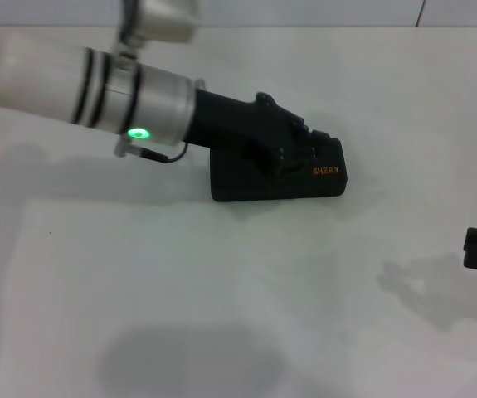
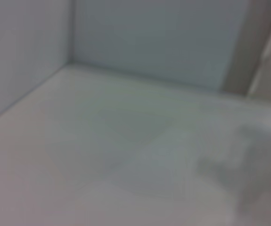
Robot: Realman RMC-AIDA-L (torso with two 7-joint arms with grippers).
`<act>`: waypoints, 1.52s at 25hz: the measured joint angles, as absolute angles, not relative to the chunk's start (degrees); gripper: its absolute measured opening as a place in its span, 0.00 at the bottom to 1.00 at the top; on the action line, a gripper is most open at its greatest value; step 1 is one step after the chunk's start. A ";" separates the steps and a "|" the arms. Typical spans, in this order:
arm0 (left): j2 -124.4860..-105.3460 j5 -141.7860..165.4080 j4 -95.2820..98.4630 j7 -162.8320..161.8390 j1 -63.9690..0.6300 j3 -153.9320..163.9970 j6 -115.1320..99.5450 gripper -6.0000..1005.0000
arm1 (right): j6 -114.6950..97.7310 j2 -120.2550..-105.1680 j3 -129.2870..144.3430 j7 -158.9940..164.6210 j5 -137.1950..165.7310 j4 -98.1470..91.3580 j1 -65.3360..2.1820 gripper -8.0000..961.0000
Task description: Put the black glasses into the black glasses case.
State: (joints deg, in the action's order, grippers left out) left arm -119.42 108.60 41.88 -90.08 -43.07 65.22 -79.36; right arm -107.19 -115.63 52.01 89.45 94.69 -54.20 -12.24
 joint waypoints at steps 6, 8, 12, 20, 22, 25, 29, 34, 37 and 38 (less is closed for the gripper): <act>-117.87 96.37 52.56 -87.14 -31.05 59.94 -94.63 0.22 | -108.80 -115.92 52.03 83.42 89.45 -54.16 -13.32 0.16; -117.58 92.16 52.71 -83.68 -27.28 57.39 -98.89 0.26 | -108.22 -116.04 52.84 81.42 87.83 -53.61 -14.04 0.19; -115.76 89.00 51.37 -82.98 -23.02 54.09 -105.26 0.37 | -106.15 -116.00 55.84 80.09 86.69 -50.73 -18.30 0.27; -113.25 89.42 46.68 -78.52 -22.65 53.60 -113.17 0.62 | -102.28 -116.14 63.15 73.44 82.91 -44.03 -29.46 0.63; -113.02 89.26 44.19 -76.80 -22.65 53.56 -113.81 0.69 | -101.63 -116.16 64.83 72.49 82.41 -42.81 -31.09 0.72; -112.70 89.05 41.26 -74.52 -22.60 52.99 -113.91 0.69 | -100.54 -116.19 67.95 72.08 81.59 -41.67 -32.76 0.82; -112.13 89.32 38.30 -72.33 -22.11 51.19 -113.94 0.69 | -100.22 -116.19 70.05 72.07 81.25 -41.41 -33.51 0.91; -111.38 89.54 36.88 -71.56 -21.81 51.12 -113.82 0.69 | -100.66 -116.19 70.73 72.07 80.05 -41.40 -32.87 0.91; -111.12 89.60 36.49 -71.57 -21.77 51.12 -113.61 0.69 | -100.49 -116.18 70.86 72.06 79.39 -41.37 -32.26 0.91; -111.06 89.61 36.31 -71.57 -21.79 51.12 -113.59 0.69 | -100.45 -116.18 70.90 72.07 79.35 -41.37 -32.16 0.91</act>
